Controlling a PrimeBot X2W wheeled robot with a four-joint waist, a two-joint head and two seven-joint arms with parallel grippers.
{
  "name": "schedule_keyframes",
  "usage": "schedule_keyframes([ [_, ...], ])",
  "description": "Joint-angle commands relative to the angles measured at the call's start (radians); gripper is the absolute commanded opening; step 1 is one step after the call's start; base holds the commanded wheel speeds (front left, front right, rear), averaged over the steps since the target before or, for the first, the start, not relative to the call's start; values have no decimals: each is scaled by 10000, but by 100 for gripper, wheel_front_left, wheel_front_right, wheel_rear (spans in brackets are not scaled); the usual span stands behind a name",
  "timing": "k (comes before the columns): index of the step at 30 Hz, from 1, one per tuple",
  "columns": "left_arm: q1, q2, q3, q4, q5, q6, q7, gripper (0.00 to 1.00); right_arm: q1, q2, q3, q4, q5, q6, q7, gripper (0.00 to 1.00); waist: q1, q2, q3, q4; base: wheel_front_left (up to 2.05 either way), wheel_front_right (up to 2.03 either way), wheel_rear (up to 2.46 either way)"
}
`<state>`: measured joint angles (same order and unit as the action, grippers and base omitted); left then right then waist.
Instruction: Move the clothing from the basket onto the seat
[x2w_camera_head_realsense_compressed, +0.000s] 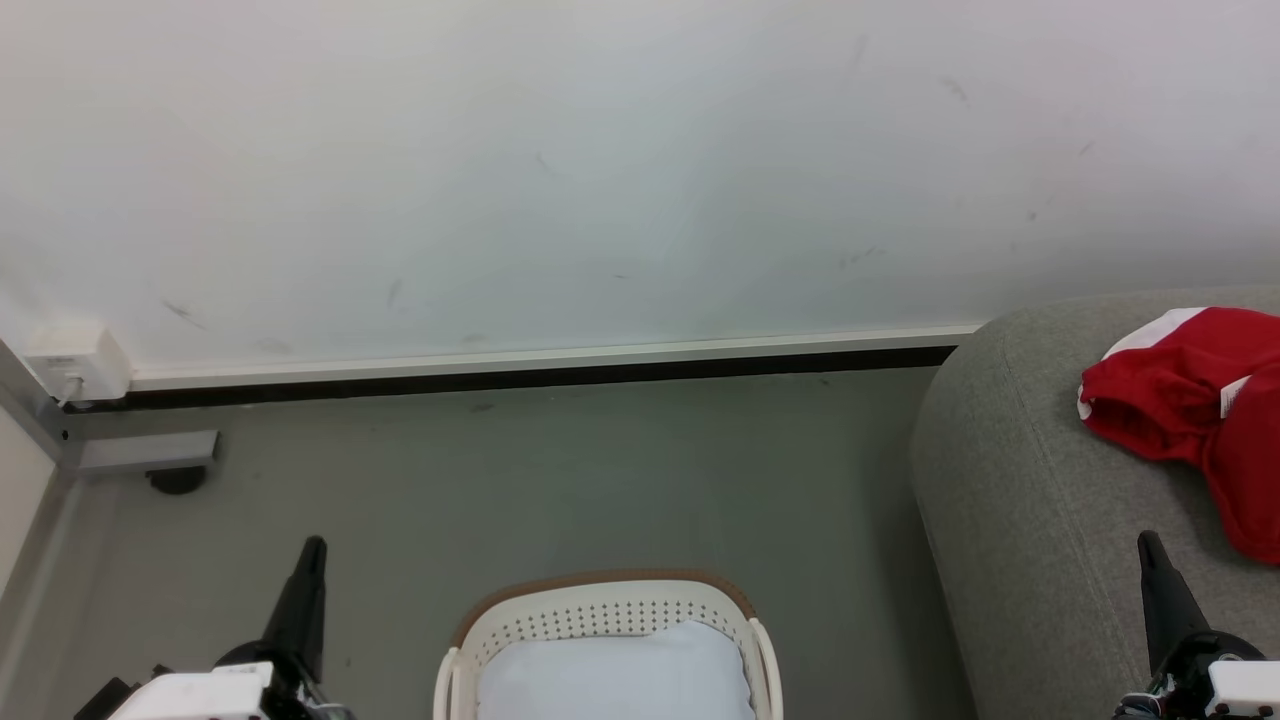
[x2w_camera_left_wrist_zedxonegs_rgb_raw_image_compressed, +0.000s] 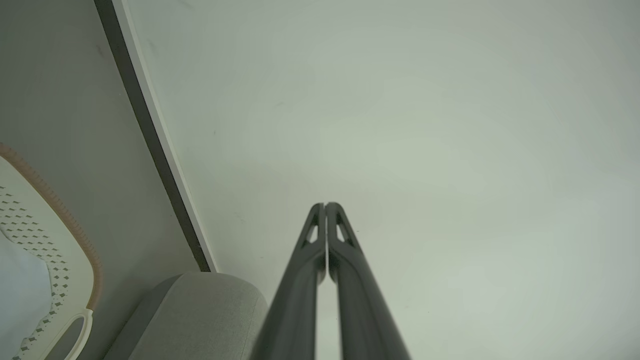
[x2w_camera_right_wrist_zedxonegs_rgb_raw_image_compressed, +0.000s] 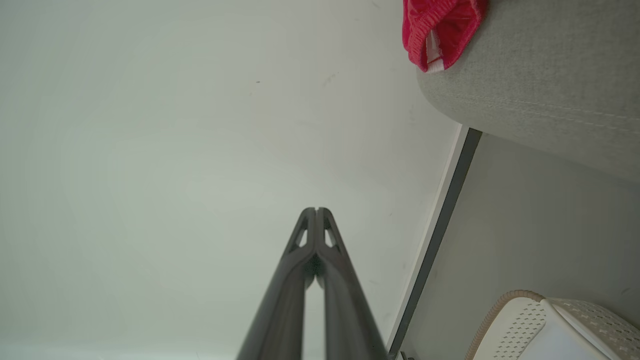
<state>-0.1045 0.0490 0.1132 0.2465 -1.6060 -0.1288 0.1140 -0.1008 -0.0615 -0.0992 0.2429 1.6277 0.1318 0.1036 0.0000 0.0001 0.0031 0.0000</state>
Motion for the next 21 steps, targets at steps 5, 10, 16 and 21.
schedule_keyframes([
  [5, -83, 22, 26, -28, -127, -36, 38, 0, -118, 9, -38, 26, -58, -21, 14, 0, 0, -1, 0, 0, 0, 0, 0],
  [10, -83, 22, 26, -28, -127, -36, 38, 0, -119, 15, -48, 27, -71, -21, 28, 0, 0, -1, 0, 0, 0, 0, 0],
  [16, -83, 22, 25, -29, -126, -36, 37, 0, -121, 22, -59, 28, -76, -21, 42, 0, 0, -1, 0, 0, 0, 0, 0],
  [21, -83, 22, 25, -29, -126, -37, 37, 0, -121, 28, -67, 29, -83, -21, 51, 0, 0, -1, 0, 0, 0, 0, 0],
])
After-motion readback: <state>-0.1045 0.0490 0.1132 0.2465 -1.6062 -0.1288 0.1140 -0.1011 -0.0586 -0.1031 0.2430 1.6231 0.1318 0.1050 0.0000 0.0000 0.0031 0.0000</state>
